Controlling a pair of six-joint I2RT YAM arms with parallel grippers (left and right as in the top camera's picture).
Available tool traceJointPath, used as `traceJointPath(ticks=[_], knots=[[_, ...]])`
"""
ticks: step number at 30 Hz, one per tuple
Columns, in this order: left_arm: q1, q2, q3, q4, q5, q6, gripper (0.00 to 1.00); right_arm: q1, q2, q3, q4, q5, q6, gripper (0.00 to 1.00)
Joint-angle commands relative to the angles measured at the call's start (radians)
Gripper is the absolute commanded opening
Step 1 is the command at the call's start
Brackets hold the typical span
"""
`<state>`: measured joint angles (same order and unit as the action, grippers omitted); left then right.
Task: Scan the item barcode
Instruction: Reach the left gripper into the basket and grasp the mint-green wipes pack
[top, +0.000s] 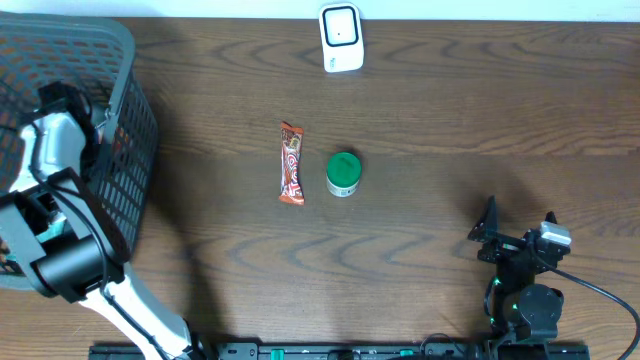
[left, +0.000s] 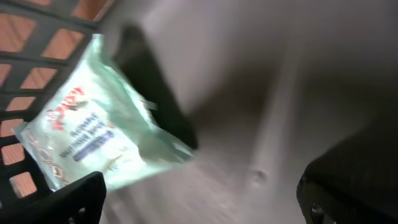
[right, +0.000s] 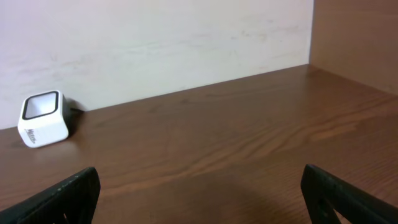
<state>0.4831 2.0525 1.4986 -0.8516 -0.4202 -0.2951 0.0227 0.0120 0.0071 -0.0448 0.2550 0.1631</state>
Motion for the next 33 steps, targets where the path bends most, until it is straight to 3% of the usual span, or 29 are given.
traceJointPath(ticks=[1, 16, 17, 19, 21, 26, 28, 33], knots=[[0.059, 0.053, -0.013, -0.006, 0.016, -0.008, 0.99, -0.003, -0.003, -0.002, -0.004, 0.002, -0.015, 0.99], [0.122, 0.098, -0.100, 0.079, 0.017, 0.100, 0.98, -0.003, -0.003, -0.002, -0.004, 0.002, -0.015, 0.99], [0.122, 0.106, -0.102, 0.080, 0.017, 0.100, 0.91, -0.003, -0.003, -0.002, -0.004, 0.002, -0.015, 0.99], [0.122, 0.127, -0.103, 0.080, 0.021, 0.100, 0.64, -0.003, -0.003, -0.002, -0.004, 0.002, -0.015, 0.99], [0.122, 0.146, -0.104, 0.079, 0.024, 0.100, 0.54, -0.003, -0.003, -0.002, -0.004, 0.002, -0.015, 0.99], [0.122, 0.193, -0.114, 0.061, 0.070, 0.084, 0.55, -0.003, -0.003, -0.002, -0.004, 0.002, -0.015, 0.99], [0.123, 0.196, -0.137, 0.065, 0.072, 0.042, 0.69, -0.003, -0.003, -0.002, -0.004, 0.002, -0.015, 0.99], [0.133, 0.196, -0.169, 0.064, 0.072, -0.055, 0.85, -0.003, -0.003, -0.002, -0.004, 0.002, -0.015, 0.99]])
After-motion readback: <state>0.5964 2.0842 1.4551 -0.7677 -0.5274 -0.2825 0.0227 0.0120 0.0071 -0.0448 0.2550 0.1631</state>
